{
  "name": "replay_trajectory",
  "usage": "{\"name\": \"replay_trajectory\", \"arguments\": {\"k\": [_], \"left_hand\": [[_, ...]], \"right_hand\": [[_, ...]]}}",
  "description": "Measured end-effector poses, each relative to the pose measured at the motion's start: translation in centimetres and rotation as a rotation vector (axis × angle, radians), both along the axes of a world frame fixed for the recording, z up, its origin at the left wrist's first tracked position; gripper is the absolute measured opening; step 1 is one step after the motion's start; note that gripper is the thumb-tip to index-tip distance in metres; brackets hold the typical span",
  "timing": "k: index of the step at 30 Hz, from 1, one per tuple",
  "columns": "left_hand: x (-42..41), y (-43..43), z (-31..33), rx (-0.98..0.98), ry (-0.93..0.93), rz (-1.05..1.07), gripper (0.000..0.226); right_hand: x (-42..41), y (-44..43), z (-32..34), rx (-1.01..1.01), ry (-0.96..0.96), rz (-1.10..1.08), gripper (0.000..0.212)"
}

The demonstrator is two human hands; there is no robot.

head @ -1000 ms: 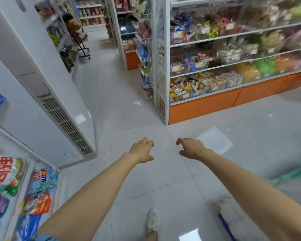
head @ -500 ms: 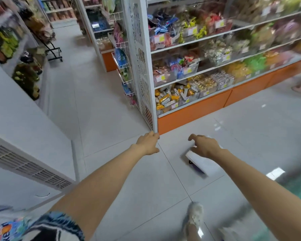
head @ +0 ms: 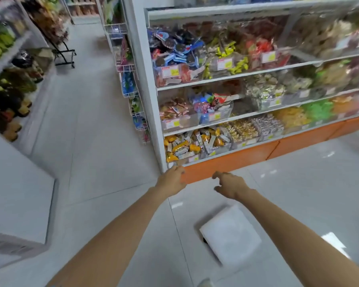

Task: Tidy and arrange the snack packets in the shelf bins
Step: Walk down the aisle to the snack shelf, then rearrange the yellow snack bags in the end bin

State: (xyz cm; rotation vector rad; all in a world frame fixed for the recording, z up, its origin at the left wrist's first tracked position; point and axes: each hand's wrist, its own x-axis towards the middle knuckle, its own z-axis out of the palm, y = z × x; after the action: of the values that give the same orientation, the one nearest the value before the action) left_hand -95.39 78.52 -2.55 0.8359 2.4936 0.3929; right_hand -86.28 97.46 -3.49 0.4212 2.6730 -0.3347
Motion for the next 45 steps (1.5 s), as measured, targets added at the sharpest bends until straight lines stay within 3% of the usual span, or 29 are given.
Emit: {"name": "replay_trajectory", "arguments": {"k": [13,18,24,34,40,45], "left_hand": [[-16.4,13.1,-4.0,-0.087,-0.029,-0.01,0.056],[-21.7,16.7,-6.2,-0.155,-0.051,-0.059,0.046],[-24.2,18.1,-7.6,-0.217,0.047,-0.087,0.052],[-24.3,19.4,-13.3,-0.145,-0.075,0.112,0.052],[-24.8,22.9,-19.1,-0.153,0.017,0.272,0.043],[-26.2,23.8,-27.9,0.004,0.056,0.343,0.047]], "right_hand": [[-17.8,12.8,-4.0,-0.067,-0.073,0.041,0.043],[-22.6,15.8,-6.4,-0.084,-0.141,0.011,0.042],[-25.4,17.0,-8.7,-0.158,-0.204,0.037,0.039],[-28.6,20.1,-14.9,-0.274,-0.317,0.221,0.037],[-31.7,24.0,-19.0,-0.301,-0.205,0.374,0.039],[-33.9,25.9,-24.5,-0.318,-0.044,0.467,0.029]]}}
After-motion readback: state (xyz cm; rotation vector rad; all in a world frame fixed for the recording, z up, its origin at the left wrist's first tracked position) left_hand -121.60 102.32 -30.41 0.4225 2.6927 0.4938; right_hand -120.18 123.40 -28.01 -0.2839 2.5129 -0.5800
